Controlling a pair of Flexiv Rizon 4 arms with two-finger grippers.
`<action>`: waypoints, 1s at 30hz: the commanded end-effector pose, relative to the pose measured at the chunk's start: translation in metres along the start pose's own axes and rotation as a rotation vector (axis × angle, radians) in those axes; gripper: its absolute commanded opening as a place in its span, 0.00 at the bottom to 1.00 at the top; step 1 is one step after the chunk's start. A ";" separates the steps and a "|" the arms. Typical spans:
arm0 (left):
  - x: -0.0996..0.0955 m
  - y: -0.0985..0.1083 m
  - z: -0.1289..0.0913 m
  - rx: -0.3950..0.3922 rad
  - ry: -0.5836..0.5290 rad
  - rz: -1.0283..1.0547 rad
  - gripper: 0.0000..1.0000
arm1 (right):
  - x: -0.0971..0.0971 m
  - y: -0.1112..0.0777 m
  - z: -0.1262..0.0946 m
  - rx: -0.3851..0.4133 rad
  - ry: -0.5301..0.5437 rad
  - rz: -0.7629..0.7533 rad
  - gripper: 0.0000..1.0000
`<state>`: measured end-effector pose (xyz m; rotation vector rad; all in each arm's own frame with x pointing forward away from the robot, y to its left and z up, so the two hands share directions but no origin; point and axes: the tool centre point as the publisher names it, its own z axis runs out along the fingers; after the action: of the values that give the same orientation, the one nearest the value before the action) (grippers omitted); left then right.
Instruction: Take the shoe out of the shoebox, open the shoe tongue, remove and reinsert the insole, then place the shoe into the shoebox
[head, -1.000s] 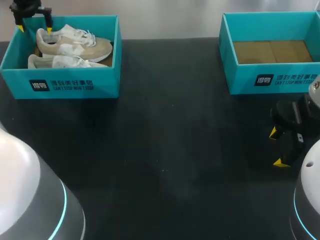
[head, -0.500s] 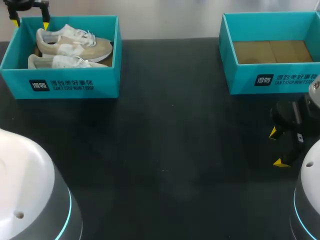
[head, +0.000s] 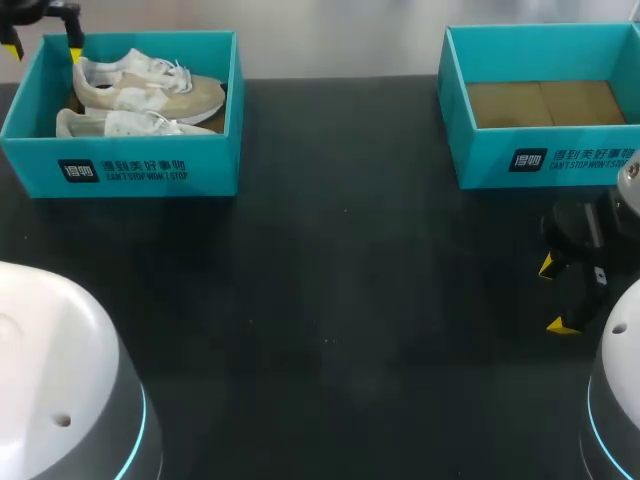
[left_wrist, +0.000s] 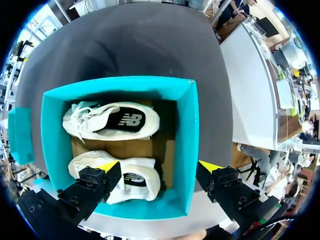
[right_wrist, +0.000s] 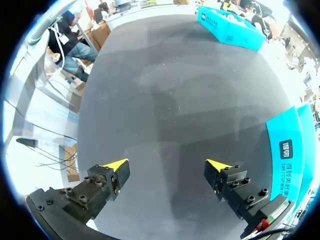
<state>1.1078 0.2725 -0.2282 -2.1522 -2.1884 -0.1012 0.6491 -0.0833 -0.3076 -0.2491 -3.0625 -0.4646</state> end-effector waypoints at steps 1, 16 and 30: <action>0.002 -0.011 -0.006 -0.005 -0.012 0.014 1.00 | 0.001 0.000 0.001 0.001 -0.003 0.000 1.00; 0.004 -0.012 -0.008 0.011 -0.003 0.051 1.00 | 0.001 0.000 0.001 0.001 -0.003 0.000 1.00; -0.004 -0.042 0.014 0.003 -0.023 0.072 1.00 | 0.001 0.000 0.001 0.001 -0.003 0.000 1.00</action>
<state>1.0792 0.2670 -0.2362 -2.2108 -2.1079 -0.0408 0.6491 -0.0833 -0.3076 -0.2492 -3.0625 -0.4646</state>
